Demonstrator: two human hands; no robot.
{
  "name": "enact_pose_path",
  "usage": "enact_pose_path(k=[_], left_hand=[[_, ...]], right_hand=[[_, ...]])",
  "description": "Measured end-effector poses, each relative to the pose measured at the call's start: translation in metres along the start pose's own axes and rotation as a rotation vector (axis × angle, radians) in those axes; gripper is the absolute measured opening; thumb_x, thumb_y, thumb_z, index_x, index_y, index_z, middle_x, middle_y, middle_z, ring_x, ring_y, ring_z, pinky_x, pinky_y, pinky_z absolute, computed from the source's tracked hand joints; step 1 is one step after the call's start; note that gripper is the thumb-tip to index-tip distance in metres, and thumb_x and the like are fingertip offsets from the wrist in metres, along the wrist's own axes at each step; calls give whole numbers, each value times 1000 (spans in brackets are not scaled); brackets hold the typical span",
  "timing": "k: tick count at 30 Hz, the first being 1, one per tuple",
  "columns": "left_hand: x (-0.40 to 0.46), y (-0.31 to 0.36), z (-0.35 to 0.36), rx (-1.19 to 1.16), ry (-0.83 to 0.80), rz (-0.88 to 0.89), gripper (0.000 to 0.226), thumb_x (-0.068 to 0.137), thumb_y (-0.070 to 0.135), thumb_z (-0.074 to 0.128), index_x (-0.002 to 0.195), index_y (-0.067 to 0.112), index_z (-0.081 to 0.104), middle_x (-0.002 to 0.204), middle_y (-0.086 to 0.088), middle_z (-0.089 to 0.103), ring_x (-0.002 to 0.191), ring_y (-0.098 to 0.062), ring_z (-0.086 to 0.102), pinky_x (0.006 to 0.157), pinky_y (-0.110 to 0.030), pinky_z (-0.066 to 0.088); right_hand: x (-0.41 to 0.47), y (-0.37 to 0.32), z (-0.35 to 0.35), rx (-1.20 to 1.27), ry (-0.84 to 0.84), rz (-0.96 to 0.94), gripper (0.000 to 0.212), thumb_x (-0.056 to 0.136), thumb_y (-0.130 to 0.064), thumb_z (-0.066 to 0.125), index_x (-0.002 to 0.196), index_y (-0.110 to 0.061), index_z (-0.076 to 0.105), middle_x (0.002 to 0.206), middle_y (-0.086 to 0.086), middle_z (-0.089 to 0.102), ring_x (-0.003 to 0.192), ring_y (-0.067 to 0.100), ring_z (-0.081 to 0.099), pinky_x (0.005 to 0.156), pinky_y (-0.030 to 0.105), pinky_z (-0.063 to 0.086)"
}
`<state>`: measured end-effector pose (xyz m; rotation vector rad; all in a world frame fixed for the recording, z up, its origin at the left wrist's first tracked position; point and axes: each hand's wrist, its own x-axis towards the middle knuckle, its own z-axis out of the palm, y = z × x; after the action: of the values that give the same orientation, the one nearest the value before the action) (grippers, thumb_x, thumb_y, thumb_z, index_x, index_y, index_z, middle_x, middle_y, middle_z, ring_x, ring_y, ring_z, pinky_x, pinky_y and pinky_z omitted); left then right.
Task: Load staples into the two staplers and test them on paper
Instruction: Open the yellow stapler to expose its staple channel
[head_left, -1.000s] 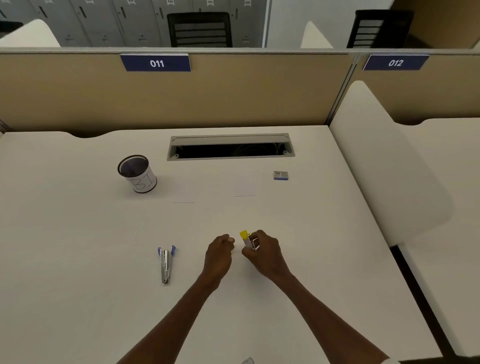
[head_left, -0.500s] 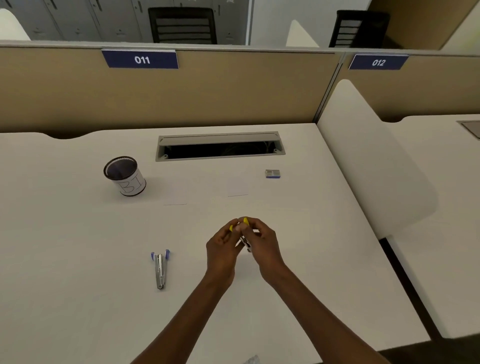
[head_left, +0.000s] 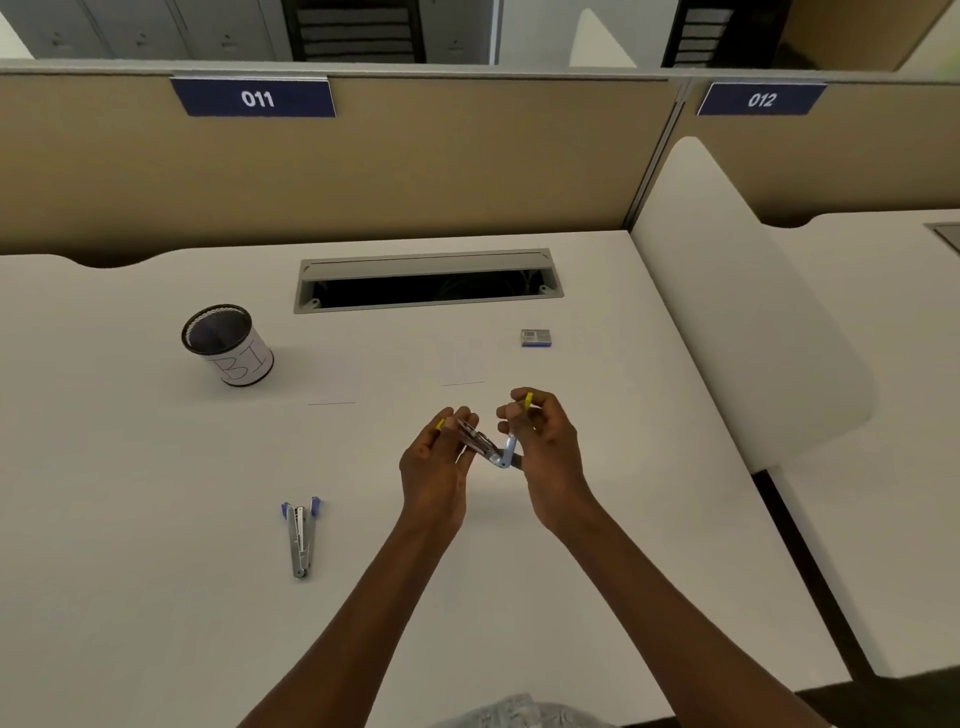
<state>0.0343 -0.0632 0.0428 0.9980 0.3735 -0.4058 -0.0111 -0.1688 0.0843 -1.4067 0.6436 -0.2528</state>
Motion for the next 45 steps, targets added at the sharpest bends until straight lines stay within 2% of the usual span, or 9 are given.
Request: enact_pose_path(k=[5,14,17,20,22,26,34,42,45], left_hand=[[8,4,-7,-67,49,-25,30,101,3,44,130,-5,51,117,-13,67,101,-23,69,87,-36,53],[13,17,-10,-154,10,-37,31,103,2,39,131,-8,46,113,-13,66,98,-25,71,81,-36,57],[13,17,-7,-130,-39,-33,30,102,1,41,130,-8,50,114,-14,67,99,-26,71,82,-35,60],[10,16,-4,-79,-92,-25,31,102,1,42,130,-9,50,115,-14,67,103,-27,71,88,-35,58],[9,15,-2,-50,-132,-24,31,102,2,42,130,-8,51,117,-14,67,106,-27,69,87,-34,58],[6,14,2,-27,-201,-19,30,101,3,44,128,-2,54,114,-11,71,108,-26,68,83,-30,58],[9,15,2,-19,-224,-5,28,100,3,46,125,4,58,109,-6,74,107,-24,69,80,-27,58],[14,9,0,-24,-169,-15,29,100,1,46,126,-4,58,103,-8,75,102,-24,71,80,-28,58],[18,10,-2,-76,-134,-38,26,99,-1,46,122,-7,58,104,-12,72,100,-26,71,79,-30,59]], right_hand=[[-7,4,-19,102,-5,54,14,93,-13,61,106,-15,58,103,2,75,106,23,66,89,44,55],[-21,29,-38,277,48,252,11,87,6,61,98,5,65,98,22,66,94,34,70,84,30,58],[-20,32,-44,83,-35,319,11,89,-3,60,96,-4,69,92,16,71,82,25,69,78,29,59],[-14,28,-43,-294,-135,239,20,90,-27,58,84,-15,72,82,3,75,70,12,61,64,26,48],[-7,19,-35,-365,-171,191,31,90,-40,57,79,-14,71,79,3,74,66,13,62,60,27,45],[7,3,-16,-291,-212,194,39,85,-49,63,84,-11,70,82,4,74,68,15,69,65,31,56],[14,-1,8,-280,-83,232,43,72,-51,74,72,-9,67,78,9,73,59,15,64,56,29,49],[16,1,15,-284,-84,332,35,79,-43,65,75,-8,64,72,7,68,59,17,60,55,28,45],[16,3,14,-230,-120,345,29,81,-35,57,93,-9,63,76,5,69,62,19,63,58,30,48]])
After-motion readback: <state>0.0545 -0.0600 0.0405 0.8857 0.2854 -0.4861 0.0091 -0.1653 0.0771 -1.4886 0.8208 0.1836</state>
